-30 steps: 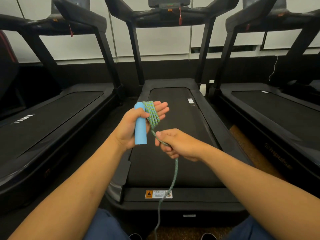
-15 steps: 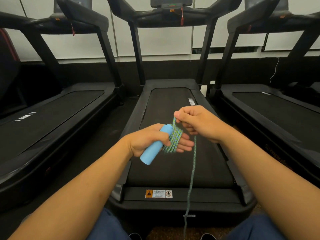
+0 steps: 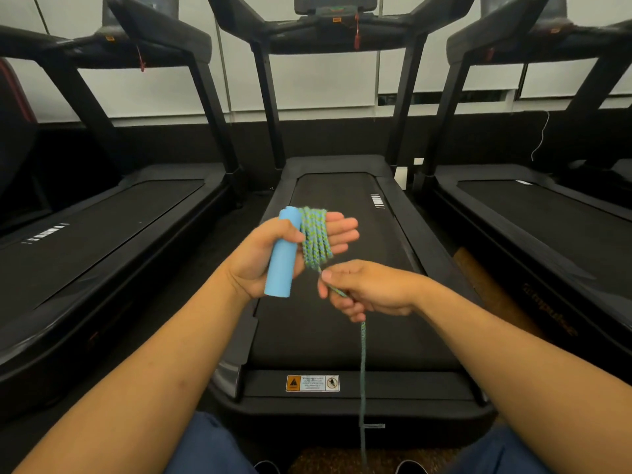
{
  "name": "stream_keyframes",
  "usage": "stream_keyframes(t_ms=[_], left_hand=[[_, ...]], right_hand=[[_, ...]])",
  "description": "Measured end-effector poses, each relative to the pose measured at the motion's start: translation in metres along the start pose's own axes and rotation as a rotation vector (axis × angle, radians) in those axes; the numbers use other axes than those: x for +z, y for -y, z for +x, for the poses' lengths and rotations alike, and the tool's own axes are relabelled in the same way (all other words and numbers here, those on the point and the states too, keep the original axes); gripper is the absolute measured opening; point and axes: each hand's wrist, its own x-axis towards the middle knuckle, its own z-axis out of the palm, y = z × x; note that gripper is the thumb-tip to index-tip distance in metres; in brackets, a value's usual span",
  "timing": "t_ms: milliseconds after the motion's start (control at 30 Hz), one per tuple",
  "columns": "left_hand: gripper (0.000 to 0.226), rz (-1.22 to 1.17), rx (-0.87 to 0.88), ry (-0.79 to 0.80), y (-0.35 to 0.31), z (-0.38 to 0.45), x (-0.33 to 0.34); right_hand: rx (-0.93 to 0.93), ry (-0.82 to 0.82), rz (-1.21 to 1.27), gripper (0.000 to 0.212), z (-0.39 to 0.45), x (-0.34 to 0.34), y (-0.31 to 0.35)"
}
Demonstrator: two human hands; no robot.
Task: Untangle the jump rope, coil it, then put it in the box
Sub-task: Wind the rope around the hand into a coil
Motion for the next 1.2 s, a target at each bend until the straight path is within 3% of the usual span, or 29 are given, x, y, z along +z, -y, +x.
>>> stream_keyframes(t_ms=[100, 300, 533, 633, 700, 867, 1033, 1200], left_hand=[[0.071, -0.023, 0.055, -0.012, -0.003, 0.003, -0.009], [0.054, 0.280, -0.041, -0.165, 0.001, 0.002, -0.017], [0.056, 0.411, -0.202, 0.124, 0.011, -0.003, 0.011], [0.038, 0.333, -0.223, 0.183, 0.010, -0.004, 0.023], [0.024, 0.314, -0.183, 0.103, 0.006, -0.008, 0.026], [0.074, 0.143, -0.103, -0.006, 0.001, -0.004, 0.010], [0.074, -0.131, 0.051, 0.135, -0.005, 0.000, 0.005], [0.063, 0.020, 0.110, -0.058, -0.004, 0.005, -0.009]], right_hand=[[0.023, 0.033, -0.102, 0.029, -0.009, 0.001, 0.011], [-0.125, -0.079, -0.172, 0.026, -0.030, -0.006, 0.043], [-0.294, -0.379, -0.065, 0.031, -0.025, -0.025, 0.045], [-0.295, -0.419, 0.000, 0.032, -0.019, -0.030, 0.035], [-0.287, -0.404, 0.074, 0.034, -0.015, -0.028, 0.026], [-0.134, -0.221, 0.146, 0.029, -0.005, -0.005, 0.013], [-0.041, -0.045, 0.062, 0.031, -0.008, 0.005, 0.017], [-0.050, -0.014, -0.079, 0.031, -0.017, 0.007, 0.029]])
